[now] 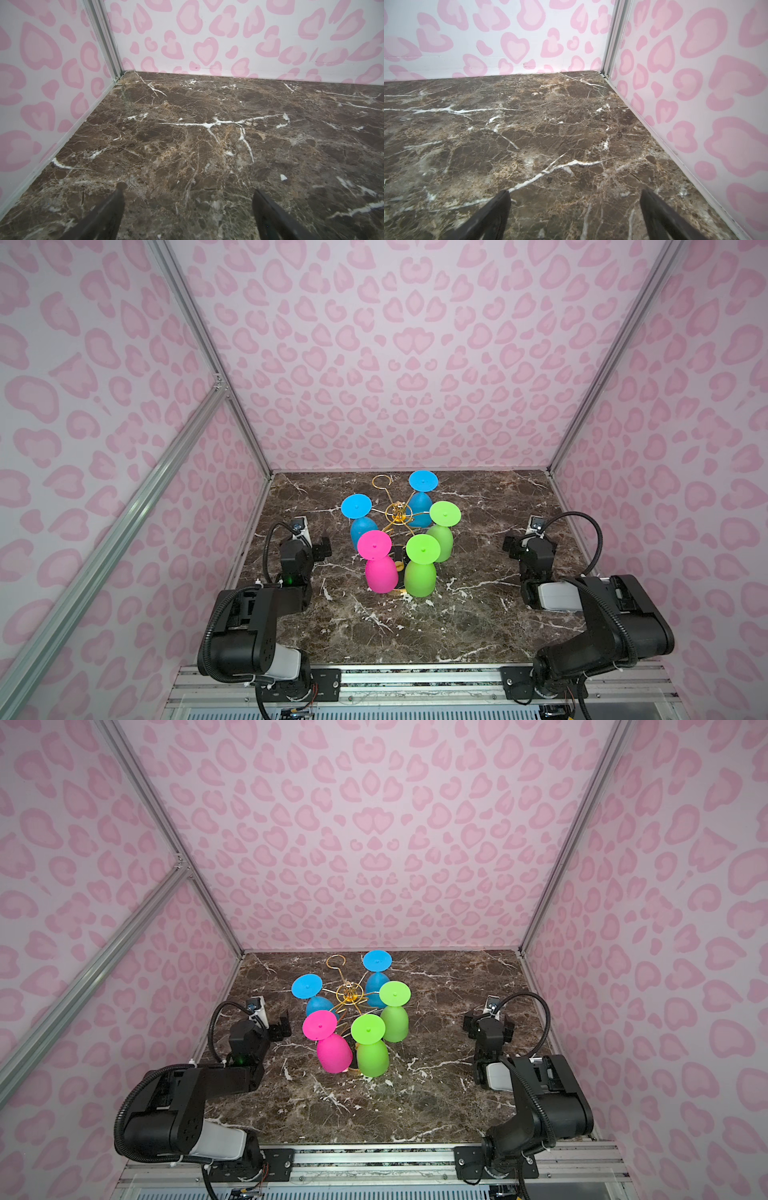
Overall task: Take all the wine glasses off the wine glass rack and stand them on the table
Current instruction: 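Raise both arms from rest and move the right gripper toward the rack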
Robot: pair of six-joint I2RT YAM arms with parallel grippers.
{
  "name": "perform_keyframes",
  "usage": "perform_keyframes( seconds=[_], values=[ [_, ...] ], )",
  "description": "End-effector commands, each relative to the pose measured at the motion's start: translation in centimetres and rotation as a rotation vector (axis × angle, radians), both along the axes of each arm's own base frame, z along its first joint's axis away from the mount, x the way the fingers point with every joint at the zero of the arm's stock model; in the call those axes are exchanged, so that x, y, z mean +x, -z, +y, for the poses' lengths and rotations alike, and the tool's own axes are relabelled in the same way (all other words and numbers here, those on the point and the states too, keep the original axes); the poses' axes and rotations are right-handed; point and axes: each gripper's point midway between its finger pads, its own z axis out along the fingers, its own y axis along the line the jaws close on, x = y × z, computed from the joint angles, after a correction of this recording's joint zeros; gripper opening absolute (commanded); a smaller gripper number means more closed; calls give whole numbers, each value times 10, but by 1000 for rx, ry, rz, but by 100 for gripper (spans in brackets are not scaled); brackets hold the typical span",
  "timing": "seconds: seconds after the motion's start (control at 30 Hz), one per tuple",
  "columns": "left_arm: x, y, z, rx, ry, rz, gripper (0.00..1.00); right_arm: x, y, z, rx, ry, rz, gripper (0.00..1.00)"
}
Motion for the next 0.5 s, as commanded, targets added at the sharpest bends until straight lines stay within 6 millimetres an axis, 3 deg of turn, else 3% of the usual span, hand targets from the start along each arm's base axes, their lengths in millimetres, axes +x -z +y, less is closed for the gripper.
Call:
perform_keyframes(
  seconds=[0.0, 0.07, 0.2, 0.33, 0.47],
  values=[
    [3, -19, 20, -12, -123, -12, 97, 2, -22, -2, -31, 42, -19, 99],
    [-4, -34, 44, -26, -283, -2, 97, 5, -51, -2, -31, 105, 20, 99],
    [-20, -60, 60, -86, -395, -11, 97, 4, -102, 3, 320, 167, 11, 99],
    [-33, -91, 58, -181, -385, -59, 97, 3, -130, 49, 662, -145, -54, 99],
    [-58, -133, 69, -293, -416, -231, 97, -9, -170, 84, 870, -368, -146, 83]
  ],
)
